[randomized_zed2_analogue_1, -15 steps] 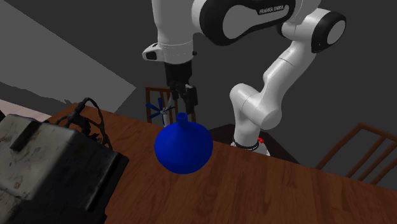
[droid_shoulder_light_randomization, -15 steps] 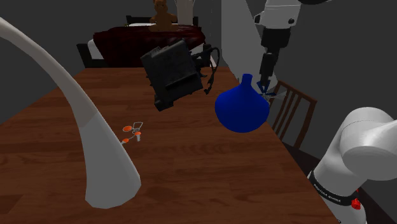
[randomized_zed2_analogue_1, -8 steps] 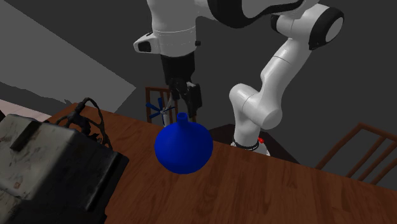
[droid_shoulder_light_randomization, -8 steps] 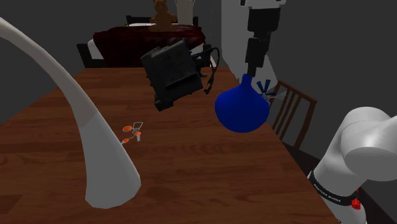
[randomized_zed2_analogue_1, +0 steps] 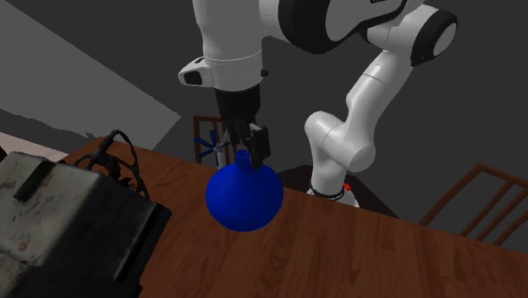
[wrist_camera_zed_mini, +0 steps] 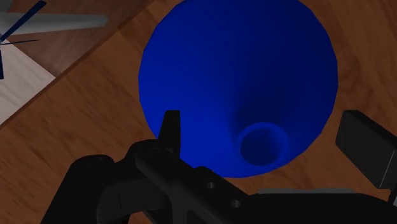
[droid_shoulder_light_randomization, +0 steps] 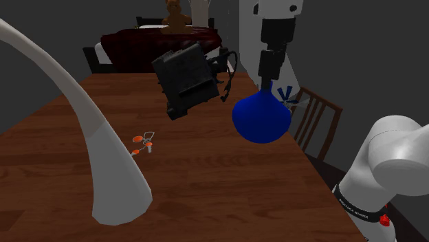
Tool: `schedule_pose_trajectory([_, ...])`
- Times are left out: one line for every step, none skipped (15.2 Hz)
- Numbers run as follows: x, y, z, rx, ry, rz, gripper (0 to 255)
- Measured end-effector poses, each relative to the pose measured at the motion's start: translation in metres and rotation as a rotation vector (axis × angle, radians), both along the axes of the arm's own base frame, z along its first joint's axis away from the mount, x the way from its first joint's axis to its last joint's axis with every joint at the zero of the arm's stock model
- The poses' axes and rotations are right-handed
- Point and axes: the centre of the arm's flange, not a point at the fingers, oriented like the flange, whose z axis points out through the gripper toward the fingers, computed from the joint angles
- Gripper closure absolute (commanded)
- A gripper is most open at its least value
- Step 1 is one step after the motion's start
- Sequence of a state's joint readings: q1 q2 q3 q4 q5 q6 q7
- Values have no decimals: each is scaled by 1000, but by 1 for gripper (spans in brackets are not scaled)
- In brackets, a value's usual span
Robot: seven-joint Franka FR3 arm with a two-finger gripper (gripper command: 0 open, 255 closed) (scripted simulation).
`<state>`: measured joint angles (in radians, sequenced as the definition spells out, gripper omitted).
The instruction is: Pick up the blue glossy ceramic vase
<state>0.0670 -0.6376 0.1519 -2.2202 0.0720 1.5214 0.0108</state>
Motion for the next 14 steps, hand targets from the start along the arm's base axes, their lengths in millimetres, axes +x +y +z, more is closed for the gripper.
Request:
schedule_pose_trajectory([-1, 0, -4, 0, 0, 0, 0])
schedule_pose_trajectory([-1, 0, -6, 0, 0, 0, 255])
schedule_pose_trajectory([-1, 0, -7, 0, 0, 0, 255])
schedule_pose_trajectory([-1, 0, -8, 0, 0, 0, 255])
schedule_pose_trajectory([-1, 0, -8, 0, -1, 0, 255])
schedule_pose_trajectory([-1, 0, -8, 0, -1, 0, 255])
schedule_pose_trajectory([-1, 0, -8, 0, -1, 0, 255])
schedule_pose_trajectory([-1, 0, -8, 0, -2, 0, 255])
schedule_pose_trajectory([-1, 0, -8, 0, -2, 0, 255])
schedule_pose_trajectory([-1, 0, -8, 1, -2, 0, 255])
schedule_pose_trajectory([-1, 0, -8, 1, -2, 0, 255])
schedule_pose_trajectory([-1, 0, -8, 0, -2, 0, 255])
schedule_pose_trajectory([-1, 0, -6, 0, -1, 0, 255])
schedule_pose_trajectory([-1, 0, -2, 0, 0, 0, 255])
